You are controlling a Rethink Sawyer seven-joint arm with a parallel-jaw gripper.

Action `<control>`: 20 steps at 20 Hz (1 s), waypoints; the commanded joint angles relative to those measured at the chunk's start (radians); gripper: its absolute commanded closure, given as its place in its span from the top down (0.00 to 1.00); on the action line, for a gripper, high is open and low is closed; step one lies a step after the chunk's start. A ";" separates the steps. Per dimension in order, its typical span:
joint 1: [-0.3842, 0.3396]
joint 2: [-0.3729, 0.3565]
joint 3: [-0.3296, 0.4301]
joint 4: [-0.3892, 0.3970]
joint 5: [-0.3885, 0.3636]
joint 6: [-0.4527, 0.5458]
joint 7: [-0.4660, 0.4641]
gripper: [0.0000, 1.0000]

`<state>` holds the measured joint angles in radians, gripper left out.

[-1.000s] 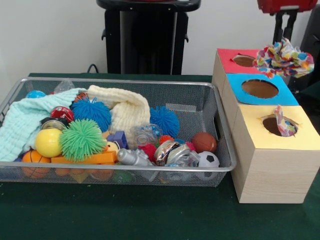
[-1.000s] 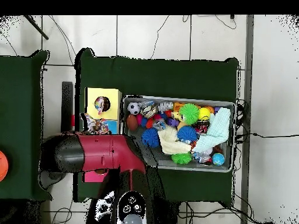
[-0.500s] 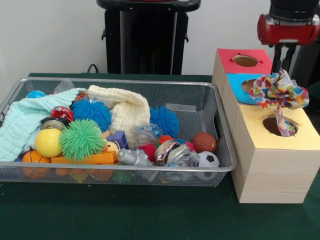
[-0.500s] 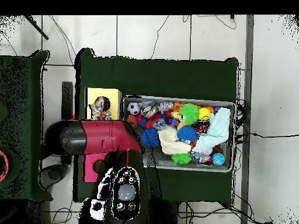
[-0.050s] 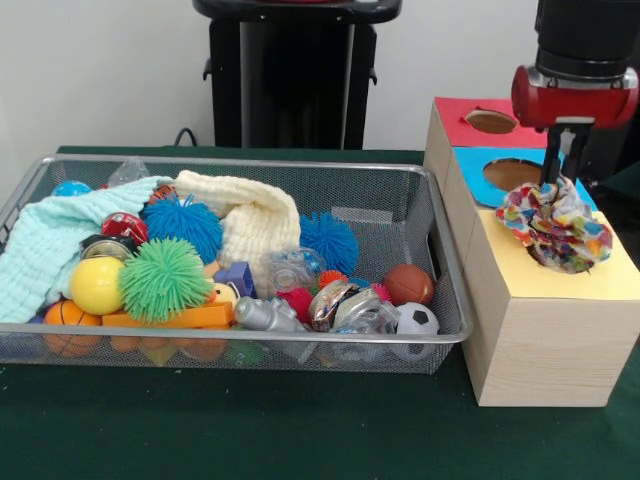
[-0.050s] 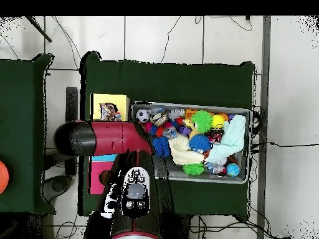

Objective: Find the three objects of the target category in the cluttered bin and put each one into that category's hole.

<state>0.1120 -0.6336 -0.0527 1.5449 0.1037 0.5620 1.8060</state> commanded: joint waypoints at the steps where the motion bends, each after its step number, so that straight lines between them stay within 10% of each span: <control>1: 0.006 0.059 -0.002 -0.081 0.046 -0.047 0.248 0.00; 20: 0.030 0.189 -0.041 -0.212 0.036 -0.060 0.198 0.00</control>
<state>0.1370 -0.5541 -0.0845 1.4099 0.1466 0.5351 1.8060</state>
